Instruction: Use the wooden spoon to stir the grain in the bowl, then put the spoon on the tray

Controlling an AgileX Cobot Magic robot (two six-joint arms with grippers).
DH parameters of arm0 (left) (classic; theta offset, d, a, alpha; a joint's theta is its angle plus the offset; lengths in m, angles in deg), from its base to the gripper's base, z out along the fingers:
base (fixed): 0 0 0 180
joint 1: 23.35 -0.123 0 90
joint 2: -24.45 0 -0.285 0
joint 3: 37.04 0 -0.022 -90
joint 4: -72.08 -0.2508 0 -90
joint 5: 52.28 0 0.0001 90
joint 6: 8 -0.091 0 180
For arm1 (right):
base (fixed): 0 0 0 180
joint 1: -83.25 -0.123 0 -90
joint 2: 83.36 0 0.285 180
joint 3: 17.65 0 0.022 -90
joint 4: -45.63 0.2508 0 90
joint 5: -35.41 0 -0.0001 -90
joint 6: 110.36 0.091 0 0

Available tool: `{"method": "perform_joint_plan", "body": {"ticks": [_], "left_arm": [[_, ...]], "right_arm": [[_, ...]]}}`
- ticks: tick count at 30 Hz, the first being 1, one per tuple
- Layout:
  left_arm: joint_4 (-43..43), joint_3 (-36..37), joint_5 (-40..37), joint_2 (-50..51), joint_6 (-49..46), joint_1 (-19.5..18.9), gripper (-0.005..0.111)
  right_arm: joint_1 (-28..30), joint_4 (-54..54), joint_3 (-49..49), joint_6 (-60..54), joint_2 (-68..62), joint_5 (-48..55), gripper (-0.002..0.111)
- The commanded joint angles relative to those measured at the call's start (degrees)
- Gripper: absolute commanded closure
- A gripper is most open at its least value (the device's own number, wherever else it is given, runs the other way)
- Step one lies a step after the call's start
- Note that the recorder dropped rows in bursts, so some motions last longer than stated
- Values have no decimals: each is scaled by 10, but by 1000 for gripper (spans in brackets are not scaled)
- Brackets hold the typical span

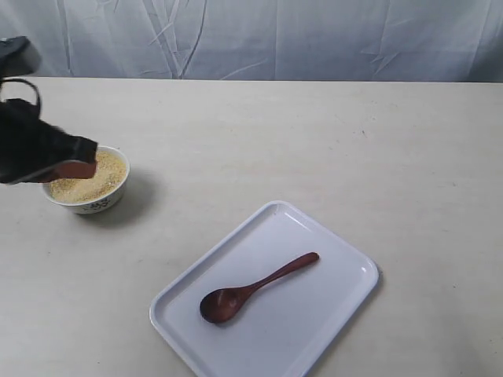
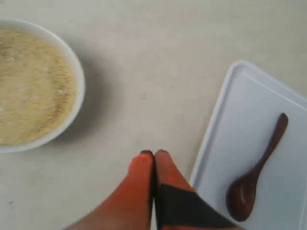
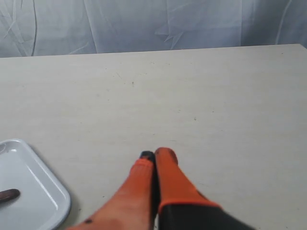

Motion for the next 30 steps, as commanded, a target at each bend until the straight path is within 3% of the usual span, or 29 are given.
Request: {"method": "perform_joint_plan", "body": {"ticks": [1,6,11,19,23,30], "left_arm": [[-11,75,50,-136,7,-25,106],[-14,140,116,-280,4,-26,106],[-30,158,99,-392,4,-26,106],[-36,158,101,-458,-4,-26,106],[-104,163,103,-470,-15,-24,106],[-190,252,192,-568,-15,-68,106]], "right_arm": [[-2,1,3,0,3,-8,108],[-2,1,3,0,3,-8,108],[-2,1,3,0,3,-8,108],[-2,1,3,0,3,-8,108],[-2,1,3,0,3,-8,108],[-2,7,3,0,3,-8,108]]}}
